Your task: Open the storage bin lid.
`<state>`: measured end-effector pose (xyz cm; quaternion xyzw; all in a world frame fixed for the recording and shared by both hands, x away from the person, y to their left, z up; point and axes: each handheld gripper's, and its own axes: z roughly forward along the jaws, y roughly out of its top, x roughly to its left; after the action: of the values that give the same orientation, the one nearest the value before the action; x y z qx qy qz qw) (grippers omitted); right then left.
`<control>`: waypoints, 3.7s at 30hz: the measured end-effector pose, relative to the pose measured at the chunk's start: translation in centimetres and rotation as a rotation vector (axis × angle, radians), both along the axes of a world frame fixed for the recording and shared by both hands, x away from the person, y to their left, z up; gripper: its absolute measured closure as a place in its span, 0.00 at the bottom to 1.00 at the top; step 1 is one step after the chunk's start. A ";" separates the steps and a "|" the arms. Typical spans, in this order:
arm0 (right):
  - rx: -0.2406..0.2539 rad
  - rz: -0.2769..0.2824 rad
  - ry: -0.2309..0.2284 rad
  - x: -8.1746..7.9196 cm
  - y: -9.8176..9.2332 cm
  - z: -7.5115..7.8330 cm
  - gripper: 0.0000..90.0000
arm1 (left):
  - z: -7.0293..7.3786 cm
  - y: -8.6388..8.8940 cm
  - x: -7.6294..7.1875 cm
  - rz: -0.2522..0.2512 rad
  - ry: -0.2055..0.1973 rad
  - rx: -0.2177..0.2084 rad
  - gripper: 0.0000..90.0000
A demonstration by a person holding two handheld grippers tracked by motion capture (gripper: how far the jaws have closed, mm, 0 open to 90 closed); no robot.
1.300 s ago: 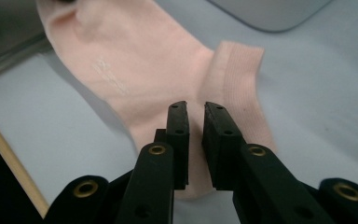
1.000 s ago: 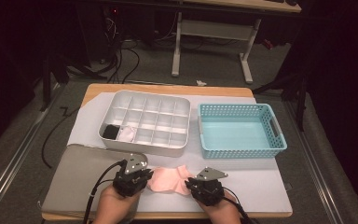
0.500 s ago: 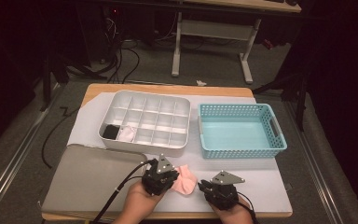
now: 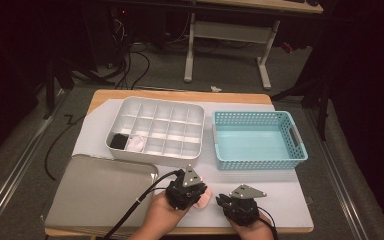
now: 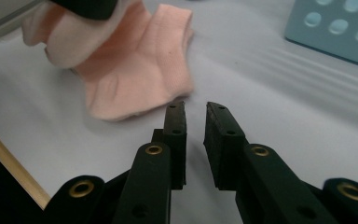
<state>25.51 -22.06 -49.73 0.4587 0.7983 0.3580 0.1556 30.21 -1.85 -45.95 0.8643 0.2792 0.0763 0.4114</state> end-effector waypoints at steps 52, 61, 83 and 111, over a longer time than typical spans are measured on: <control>-0.049 0.060 -0.021 1.4 3.4 0.8 0.99 | -2.8 5.0 0.2 0.116 -0.009 0.038 0.78; -0.018 0.049 -0.025 1.3 2.6 0.8 0.94 | -2.9 5.0 0.4 0.121 -0.006 0.047 0.79; -0.014 0.066 -0.011 1.3 3.0 0.0 0.92 | -3.2 1.5 0.2 0.051 -0.017 0.065 0.89; 0.011 0.033 0.011 0.5 1.6 -0.9 0.82 | -4.4 4.9 0.9 0.172 0.116 0.001 0.58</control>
<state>26.02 -20.43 -50.61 0.4483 0.8046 0.3622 0.1429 31.12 3.10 -50.37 0.8402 0.3756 0.0615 0.3862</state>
